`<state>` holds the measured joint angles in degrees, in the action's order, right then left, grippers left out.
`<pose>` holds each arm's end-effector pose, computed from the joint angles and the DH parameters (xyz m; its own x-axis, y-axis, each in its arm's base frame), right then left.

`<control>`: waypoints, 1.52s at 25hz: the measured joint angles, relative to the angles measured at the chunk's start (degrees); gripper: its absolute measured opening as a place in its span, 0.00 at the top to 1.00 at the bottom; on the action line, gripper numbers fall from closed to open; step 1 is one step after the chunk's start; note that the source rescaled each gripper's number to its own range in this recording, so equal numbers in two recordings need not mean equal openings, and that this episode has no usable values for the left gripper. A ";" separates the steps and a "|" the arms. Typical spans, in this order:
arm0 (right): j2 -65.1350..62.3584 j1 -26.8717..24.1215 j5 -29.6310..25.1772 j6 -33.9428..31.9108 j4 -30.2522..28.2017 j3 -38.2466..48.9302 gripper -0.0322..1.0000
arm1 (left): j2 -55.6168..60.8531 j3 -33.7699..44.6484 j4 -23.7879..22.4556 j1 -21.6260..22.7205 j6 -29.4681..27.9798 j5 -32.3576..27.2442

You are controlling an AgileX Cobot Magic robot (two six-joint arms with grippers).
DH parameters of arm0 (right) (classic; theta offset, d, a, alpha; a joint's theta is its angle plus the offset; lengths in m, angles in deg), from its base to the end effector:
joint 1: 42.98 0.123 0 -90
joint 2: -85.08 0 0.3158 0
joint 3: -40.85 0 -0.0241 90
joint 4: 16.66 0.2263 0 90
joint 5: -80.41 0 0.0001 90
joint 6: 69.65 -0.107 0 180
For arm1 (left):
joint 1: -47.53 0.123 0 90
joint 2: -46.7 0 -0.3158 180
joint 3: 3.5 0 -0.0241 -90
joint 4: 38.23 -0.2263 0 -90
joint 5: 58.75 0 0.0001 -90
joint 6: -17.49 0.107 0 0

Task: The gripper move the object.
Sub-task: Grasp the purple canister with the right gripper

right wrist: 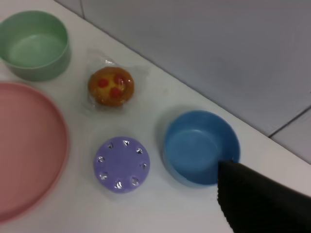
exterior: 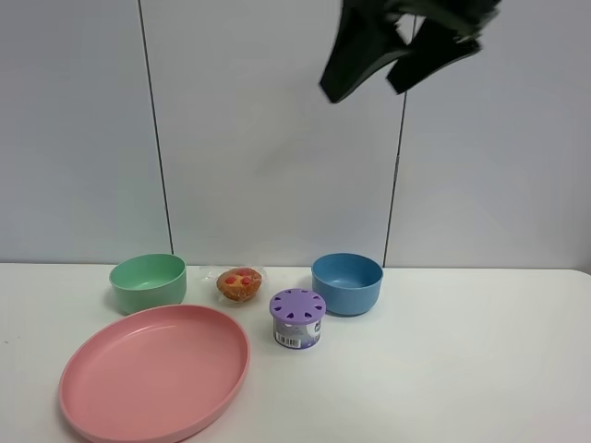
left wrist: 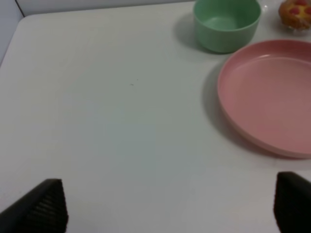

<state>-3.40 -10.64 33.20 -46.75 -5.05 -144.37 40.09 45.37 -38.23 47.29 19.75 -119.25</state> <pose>0.2535 0.1792 0.4052 -0.3957 -0.5526 -0.7335 -0.7479 0.6574 -0.0918 -0.0448 0.0002 0.2605 -0.4375 0.0413 -0.8982 0.0215 0.9991 0.0354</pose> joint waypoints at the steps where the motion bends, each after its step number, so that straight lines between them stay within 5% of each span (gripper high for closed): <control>1: 3.43 1.31 -0.56 -1.05 -1.41 -2.95 0.25 | 0.00 0.00 0.00 0.00 0.00 0.00; 5: 15.99 5.36 -3.28 -7.18 -6.20 -14.66 0.33 | 0.00 0.00 0.00 0.00 0.00 0.00; 13: 35.66 8.36 -4.30 -13.30 -13.96 -30.54 0.34 | 0.00 0.00 0.00 0.00 0.00 0.00; 25: 46.54 8.29 0.62 -23.89 -21.55 -31.80 0.34 | 0.00 0.00 0.00 0.00 0.00 0.00; 33: 47.61 8.29 -10.22 -24.40 -21.44 -32.00 0.34 | 0.00 0.00 0.00 0.00 0.00 0.00; 38: 49.23 8.29 -12.53 -22.27 -18.93 -32.00 0.34 | 0.00 0.00 0.00 0.00 0.00 0.00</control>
<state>45.82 -2.36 20.67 -69.02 -23.98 -176.37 40.09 45.37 -38.23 47.29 19.75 -119.25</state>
